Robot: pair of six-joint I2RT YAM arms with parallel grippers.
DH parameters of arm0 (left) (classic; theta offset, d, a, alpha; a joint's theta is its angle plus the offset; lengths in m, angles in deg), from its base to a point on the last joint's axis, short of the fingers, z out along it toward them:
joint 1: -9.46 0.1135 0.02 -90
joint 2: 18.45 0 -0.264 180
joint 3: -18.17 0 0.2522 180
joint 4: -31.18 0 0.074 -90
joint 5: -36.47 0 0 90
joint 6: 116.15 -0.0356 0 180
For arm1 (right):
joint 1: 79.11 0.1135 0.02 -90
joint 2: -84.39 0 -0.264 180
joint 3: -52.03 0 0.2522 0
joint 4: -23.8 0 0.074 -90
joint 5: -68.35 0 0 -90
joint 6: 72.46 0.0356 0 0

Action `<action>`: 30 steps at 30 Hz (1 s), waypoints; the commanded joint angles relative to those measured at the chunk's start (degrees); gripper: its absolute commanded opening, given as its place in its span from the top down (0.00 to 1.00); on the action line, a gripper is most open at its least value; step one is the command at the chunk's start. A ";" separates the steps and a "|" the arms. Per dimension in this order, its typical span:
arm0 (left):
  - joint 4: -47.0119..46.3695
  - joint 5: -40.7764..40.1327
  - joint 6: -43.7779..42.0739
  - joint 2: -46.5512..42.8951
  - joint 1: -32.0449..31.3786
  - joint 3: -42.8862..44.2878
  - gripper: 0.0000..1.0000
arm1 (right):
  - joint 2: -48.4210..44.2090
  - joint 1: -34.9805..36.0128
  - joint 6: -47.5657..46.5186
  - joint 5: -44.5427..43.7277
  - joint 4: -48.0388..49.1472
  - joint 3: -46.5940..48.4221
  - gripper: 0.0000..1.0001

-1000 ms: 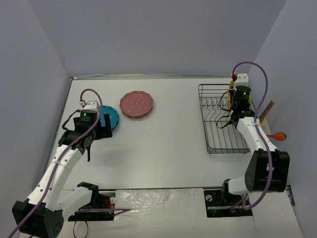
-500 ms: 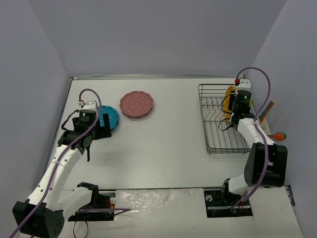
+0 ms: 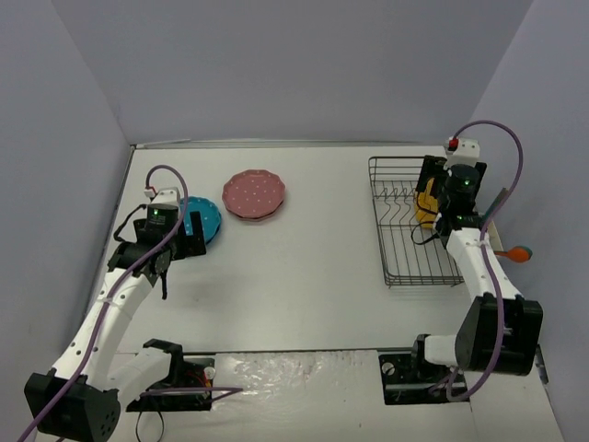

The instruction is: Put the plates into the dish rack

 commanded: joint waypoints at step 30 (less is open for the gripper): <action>-14.99 5.15 34.62 23.98 16.91 -0.34 0.07 | -21.09 22.05 29.37 26.68 12.21 -16.98 0.00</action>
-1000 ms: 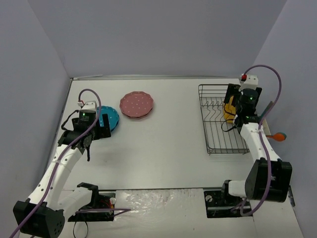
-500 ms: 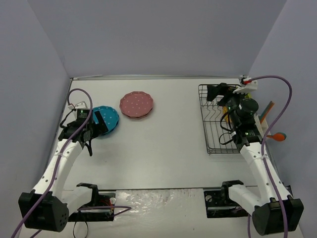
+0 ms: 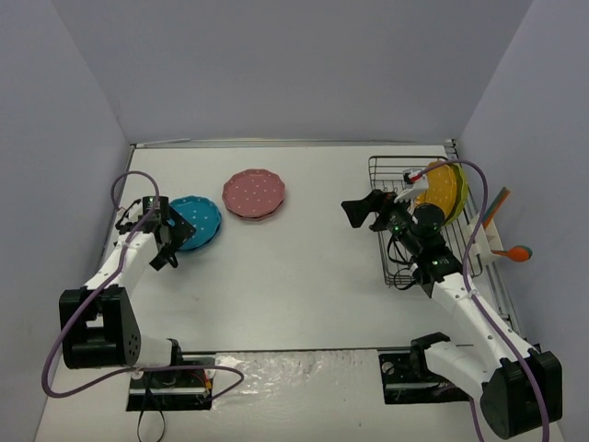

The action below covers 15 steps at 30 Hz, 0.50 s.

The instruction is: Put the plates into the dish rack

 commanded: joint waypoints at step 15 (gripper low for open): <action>-8.28 5.19 7.64 8.26 5.03 0.40 0.25 | -3.73 1.28 0.63 2.98 6.09 -3.72 0.00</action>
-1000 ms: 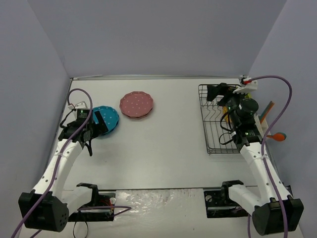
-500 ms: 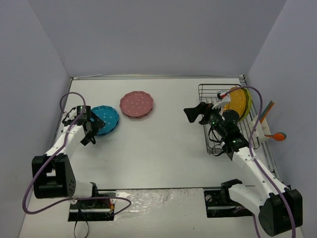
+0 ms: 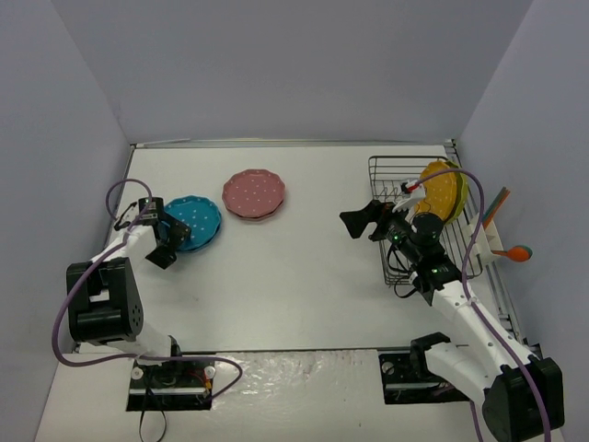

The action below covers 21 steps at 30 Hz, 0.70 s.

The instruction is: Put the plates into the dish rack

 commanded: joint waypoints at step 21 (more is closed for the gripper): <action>-0.19 2.81 2.66 -4.08 1.46 -0.11 0.82 | -0.46 1.72 0.70 1.24 6.14 -0.53 0.00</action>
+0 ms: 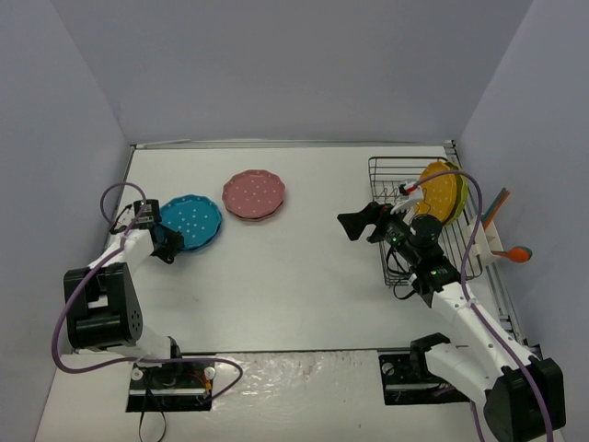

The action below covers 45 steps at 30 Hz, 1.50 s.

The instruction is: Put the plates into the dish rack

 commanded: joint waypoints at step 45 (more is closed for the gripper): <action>3.08 6.09 -1.91 -13.59 1.07 -6.24 0.99 | 2.64 5.31 0.43 -1.22 7.53 0.07 0.00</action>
